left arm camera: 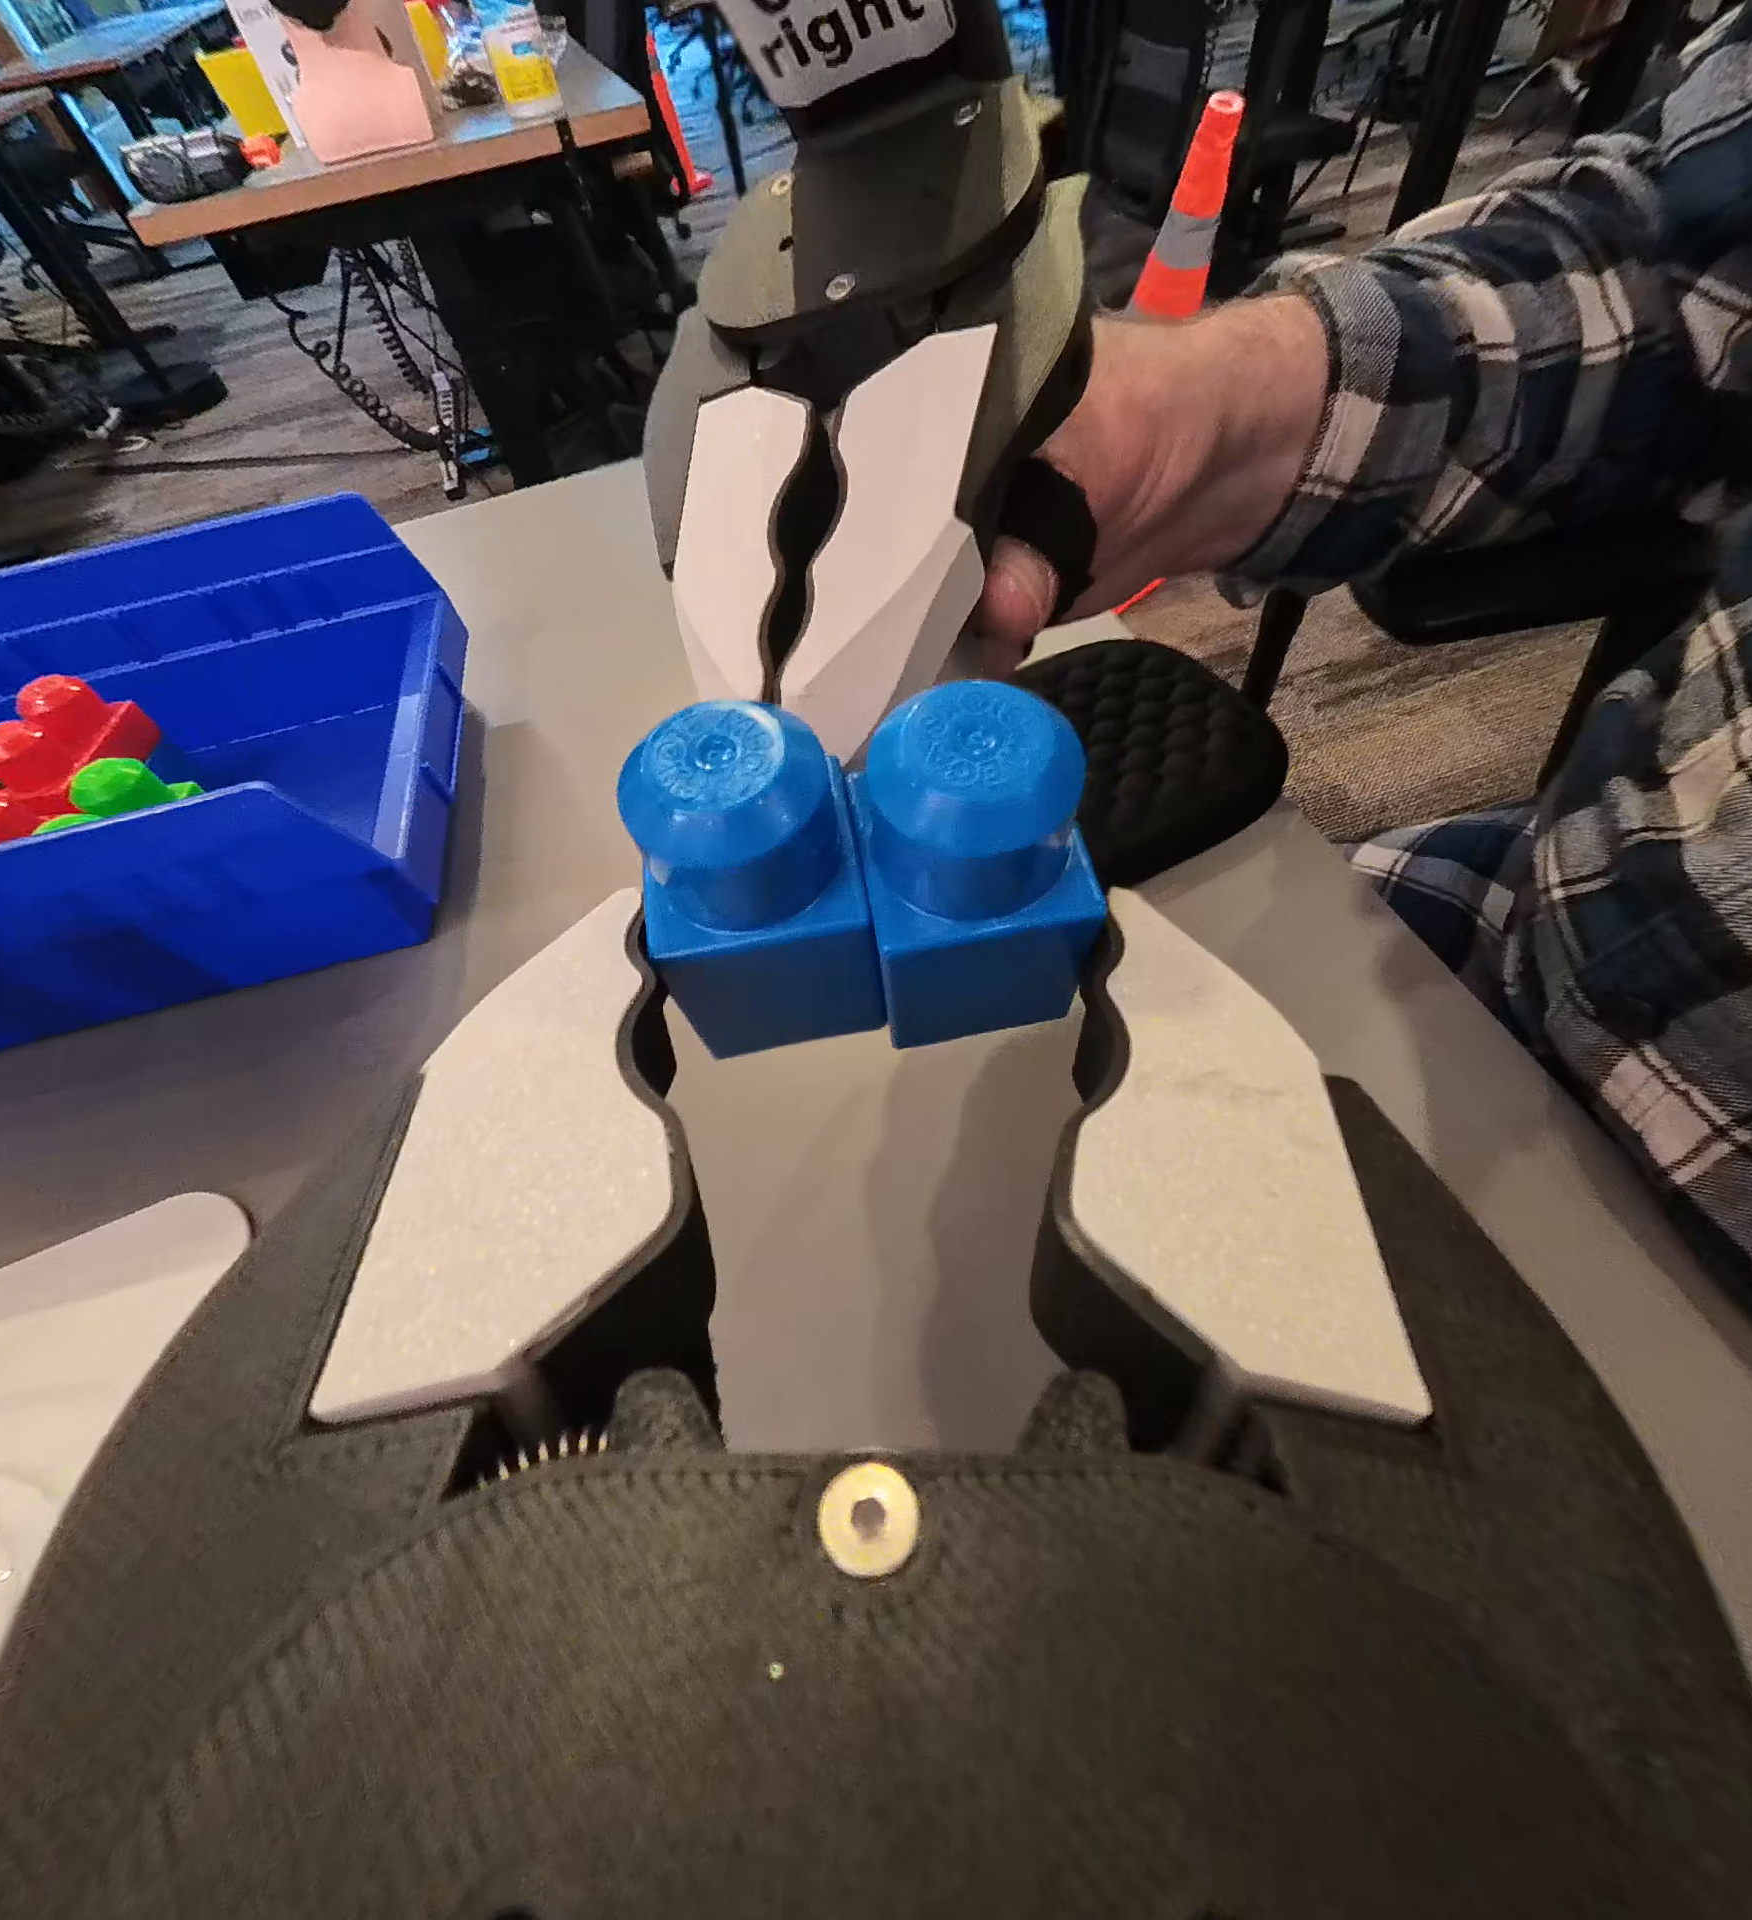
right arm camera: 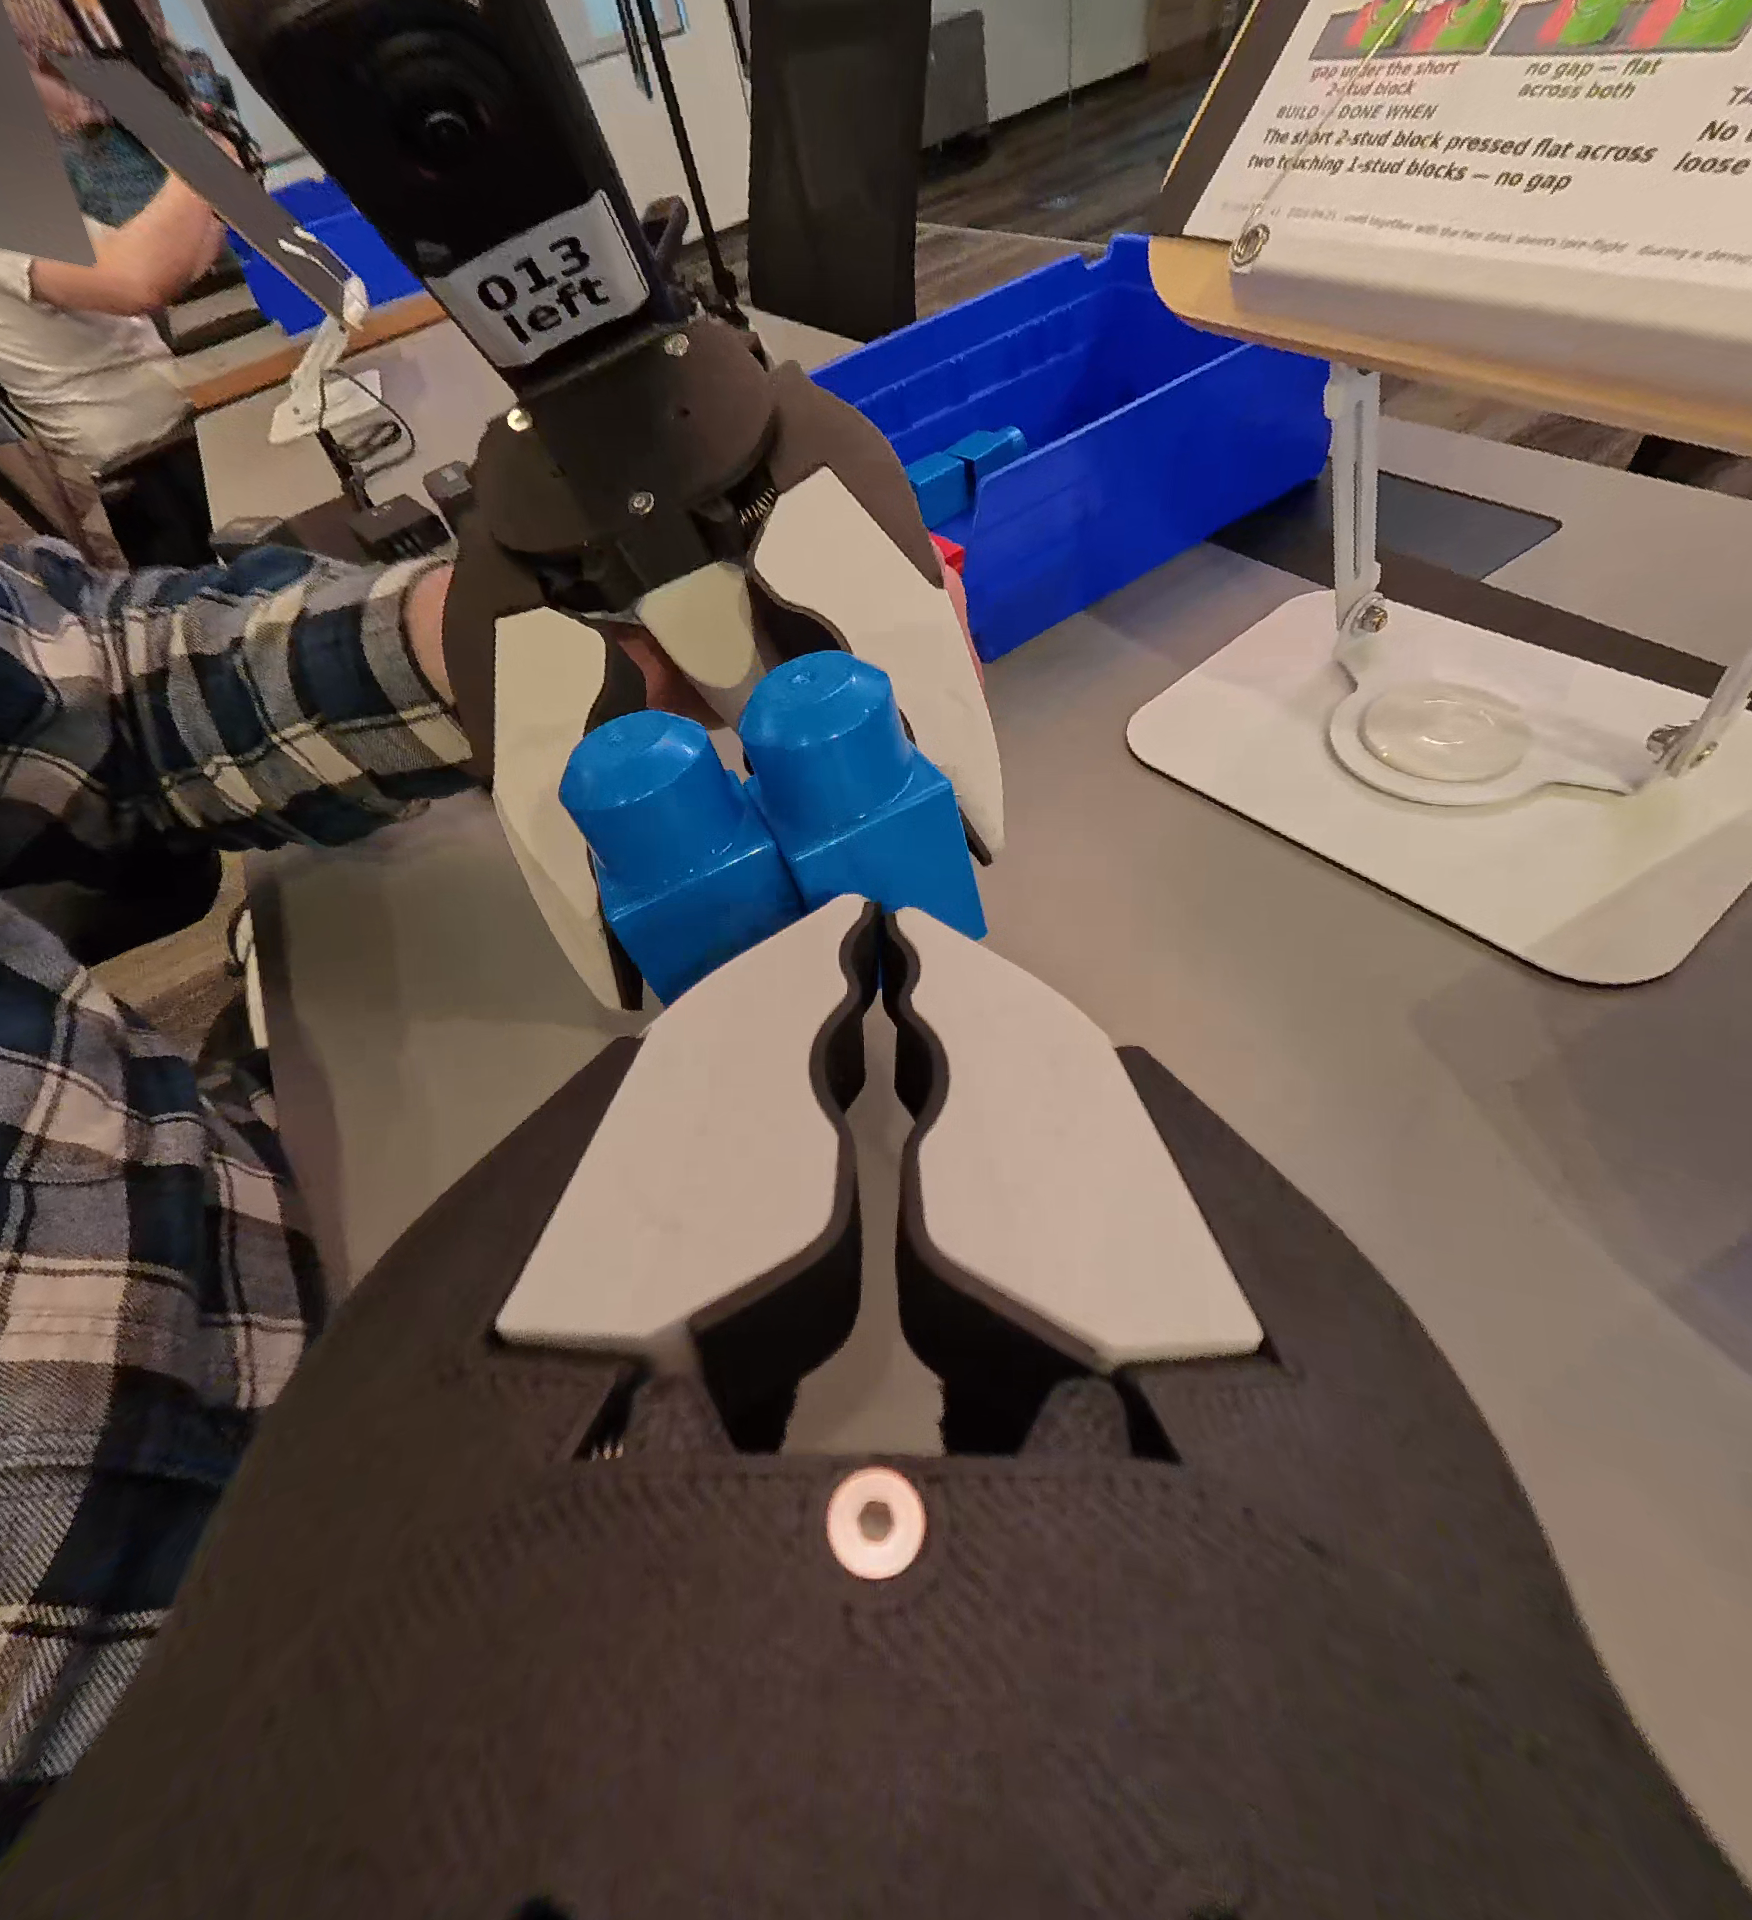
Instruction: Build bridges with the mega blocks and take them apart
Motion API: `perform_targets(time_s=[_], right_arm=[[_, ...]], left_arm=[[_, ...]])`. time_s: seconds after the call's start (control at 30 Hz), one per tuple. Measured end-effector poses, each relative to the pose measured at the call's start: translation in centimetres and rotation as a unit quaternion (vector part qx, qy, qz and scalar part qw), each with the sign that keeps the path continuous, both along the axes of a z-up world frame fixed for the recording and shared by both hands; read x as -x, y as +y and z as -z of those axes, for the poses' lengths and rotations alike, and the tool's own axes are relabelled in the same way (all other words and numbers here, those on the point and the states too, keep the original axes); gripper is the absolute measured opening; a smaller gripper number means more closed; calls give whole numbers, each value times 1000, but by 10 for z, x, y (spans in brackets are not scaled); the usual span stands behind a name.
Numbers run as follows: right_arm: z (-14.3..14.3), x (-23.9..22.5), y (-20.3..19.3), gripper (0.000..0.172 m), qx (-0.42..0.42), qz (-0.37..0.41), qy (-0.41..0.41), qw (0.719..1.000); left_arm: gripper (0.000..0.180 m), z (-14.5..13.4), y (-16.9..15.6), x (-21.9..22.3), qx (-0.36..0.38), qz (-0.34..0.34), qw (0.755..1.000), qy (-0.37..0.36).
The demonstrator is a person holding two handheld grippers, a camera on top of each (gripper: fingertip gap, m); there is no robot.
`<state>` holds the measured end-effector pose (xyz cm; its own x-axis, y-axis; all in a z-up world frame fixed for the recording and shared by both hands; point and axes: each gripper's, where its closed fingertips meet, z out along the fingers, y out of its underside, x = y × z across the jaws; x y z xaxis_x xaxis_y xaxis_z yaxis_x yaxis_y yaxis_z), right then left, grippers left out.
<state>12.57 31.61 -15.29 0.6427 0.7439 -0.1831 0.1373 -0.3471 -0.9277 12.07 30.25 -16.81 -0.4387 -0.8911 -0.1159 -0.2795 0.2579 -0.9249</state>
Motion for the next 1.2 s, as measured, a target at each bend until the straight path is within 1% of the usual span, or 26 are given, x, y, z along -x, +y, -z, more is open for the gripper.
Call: perform_targets(time_s=[0.07,0.13,0.2,0.27,0.3,0.37,0.43,0.47,0.5,0.57,0.67,0.7,0.8,0.83,0.93,0.97,1.0,1.07,1.13,1.2], right_arm=[[4,-1,2,0,5,4,-8,1000],[5,-2,3,0,9,1,-1,1000],[7,-4,4,0,9,6,-12,1000],[3,-15,8,9,5,28,-18,999],[4,-25,8,14,9,41,-39,998],[14,-62,8,32,28,69,-130,989],[36,-101,-1,45,87,63,-222,969],[45,-117,-4,47,102,58,-258,959],[55,-130,-6,50,117,50,-297,946],[80,-144,-13,55,152,6,-374,915],[112,-143,-16,54,174,-59,-441,878],[122,-144,-16,50,184,-71,-459,866],[141,-137,-14,34,204,-95,-452,863],[146,-139,-13,33,209,-95,-457,859],[148,-138,-8,33,212,-87,-444,866],[147,-140,-4,33,215,-72,-440,869],[143,-140,0,33,218,-54,-423,878],[122,-131,14,33,203,-4,-363,910],[88,-113,28,33,175,35,-283,943],[52,-93,41,33,139,67,-214,965]], left_arm=[[75,5,2,-1,-9,-8,1000,13],[75,4,4,-1,-13,-13,1000,10],[75,5,6,-3,-26,-24,999,15],[75,6,10,-4,-45,-41,998,23],[75,6,15,-5,-55,-55,997,25],[75,13,26,-1,-90,-78,992,51],[75,20,37,5,-113,-96,985,83],[75,26,40,9,-124,-95,982,109],[75,30,46,11,-135,-103,978,119],[75,37,52,13,-133,-107,975,140],[75,47,61,14,-158,-116,967,163],[75,49,63,14,-159,-119,966,167],[75,50,66,12,-160,-125,965,169],[75,49,69,11,-167,-132,963,166],[75,45,74,9,-169,-142,962,162],[75,43,76,8,-175,-146,961,159],[75,42,79,7,-178,-153,959,157],[75,35,90,4,-192,-187,953,144],[75,27,101,3,-214,-219,943,129],[75,17,115,2,-248,-259,927,107]])
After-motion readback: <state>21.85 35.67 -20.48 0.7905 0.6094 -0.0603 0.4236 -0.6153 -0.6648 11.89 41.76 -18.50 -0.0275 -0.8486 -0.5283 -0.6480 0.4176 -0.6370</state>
